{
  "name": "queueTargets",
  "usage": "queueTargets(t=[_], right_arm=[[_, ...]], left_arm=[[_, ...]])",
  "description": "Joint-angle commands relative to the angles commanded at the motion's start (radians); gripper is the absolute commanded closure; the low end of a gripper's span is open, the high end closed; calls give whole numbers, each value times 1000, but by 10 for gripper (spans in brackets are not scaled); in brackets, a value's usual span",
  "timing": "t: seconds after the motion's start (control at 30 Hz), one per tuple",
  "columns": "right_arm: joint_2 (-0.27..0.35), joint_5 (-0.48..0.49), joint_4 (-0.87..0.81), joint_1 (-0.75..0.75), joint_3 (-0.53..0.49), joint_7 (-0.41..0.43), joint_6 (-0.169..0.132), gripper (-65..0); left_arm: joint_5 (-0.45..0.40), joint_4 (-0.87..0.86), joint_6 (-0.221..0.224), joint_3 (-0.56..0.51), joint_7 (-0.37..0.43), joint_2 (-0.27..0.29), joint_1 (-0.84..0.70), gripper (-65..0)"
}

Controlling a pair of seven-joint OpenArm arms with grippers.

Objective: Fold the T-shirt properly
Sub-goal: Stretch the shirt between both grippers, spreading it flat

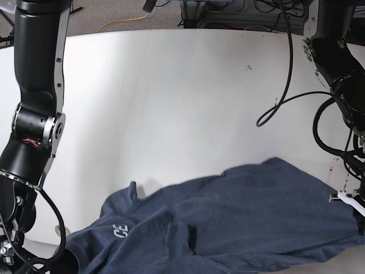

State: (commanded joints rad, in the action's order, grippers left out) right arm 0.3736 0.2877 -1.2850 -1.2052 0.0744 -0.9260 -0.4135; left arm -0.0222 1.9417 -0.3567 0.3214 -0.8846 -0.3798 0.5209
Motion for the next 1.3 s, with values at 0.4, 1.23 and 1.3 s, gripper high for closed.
queueTargets(t=[0.4, 1.23, 1.3], right_arm=[[20, 2, -71, 161, 68, -46, -2, 0], [-146, 3, -396, 993, 440, -258, -140, 0], [-163, 3, -396, 1019, 462, -273, -155, 0]], left_arm=[[2, -2, -101, 115, 6, -18, -124, -22], [-3, 0, -178, 273, 272, 72, -781, -22], [-3, 0, -178, 273, 272, 74, -809, -22]])
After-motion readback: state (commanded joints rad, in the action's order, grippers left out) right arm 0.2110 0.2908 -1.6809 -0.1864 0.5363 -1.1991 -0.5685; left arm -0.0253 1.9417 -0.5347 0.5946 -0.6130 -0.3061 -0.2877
